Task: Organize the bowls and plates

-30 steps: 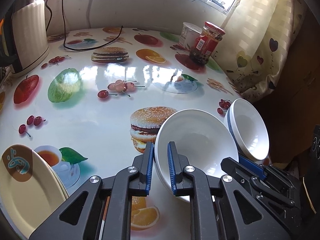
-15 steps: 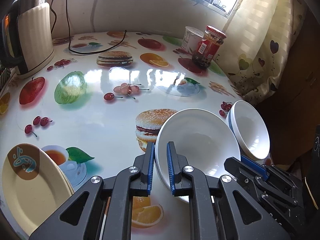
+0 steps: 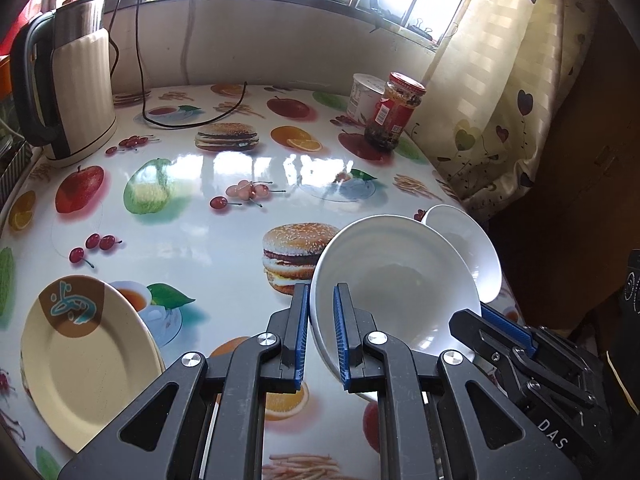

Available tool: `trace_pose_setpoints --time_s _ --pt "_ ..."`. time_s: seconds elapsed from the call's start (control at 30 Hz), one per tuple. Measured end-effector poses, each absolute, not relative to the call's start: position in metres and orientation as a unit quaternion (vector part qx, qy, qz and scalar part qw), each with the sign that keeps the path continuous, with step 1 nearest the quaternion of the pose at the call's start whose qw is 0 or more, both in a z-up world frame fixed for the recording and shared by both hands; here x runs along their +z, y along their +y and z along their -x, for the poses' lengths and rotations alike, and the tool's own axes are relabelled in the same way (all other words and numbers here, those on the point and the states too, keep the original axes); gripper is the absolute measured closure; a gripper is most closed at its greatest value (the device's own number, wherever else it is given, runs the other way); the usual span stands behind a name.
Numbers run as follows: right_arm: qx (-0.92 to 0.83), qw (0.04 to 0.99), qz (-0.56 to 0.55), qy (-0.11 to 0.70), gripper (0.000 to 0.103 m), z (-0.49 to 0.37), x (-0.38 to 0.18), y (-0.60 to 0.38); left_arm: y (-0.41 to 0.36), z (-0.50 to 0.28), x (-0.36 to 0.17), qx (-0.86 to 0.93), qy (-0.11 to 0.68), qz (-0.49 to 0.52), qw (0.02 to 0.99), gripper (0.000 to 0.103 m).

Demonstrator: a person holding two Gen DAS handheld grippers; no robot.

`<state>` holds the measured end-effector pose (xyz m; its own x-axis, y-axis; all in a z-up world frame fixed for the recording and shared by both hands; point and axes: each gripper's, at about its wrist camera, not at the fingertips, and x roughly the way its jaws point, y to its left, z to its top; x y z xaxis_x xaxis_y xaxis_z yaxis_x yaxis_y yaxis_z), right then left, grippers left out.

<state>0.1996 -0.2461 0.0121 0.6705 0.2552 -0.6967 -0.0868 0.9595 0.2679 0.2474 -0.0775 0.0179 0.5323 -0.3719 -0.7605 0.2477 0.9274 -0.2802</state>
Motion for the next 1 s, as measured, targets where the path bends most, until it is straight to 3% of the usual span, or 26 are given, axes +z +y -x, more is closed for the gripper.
trace_pose_setpoints --time_s 0.53,1.0 --pt "0.064 0.922 -0.109 0.366 0.084 -0.127 0.035 -0.269 -0.106 -0.191 0.035 -0.224 0.435 0.053 0.870 0.090" --pt "0.040 0.920 -0.123 0.370 0.084 -0.081 0.023 -0.289 -0.125 -0.160 0.015 -0.242 0.459 0.037 0.854 0.090"
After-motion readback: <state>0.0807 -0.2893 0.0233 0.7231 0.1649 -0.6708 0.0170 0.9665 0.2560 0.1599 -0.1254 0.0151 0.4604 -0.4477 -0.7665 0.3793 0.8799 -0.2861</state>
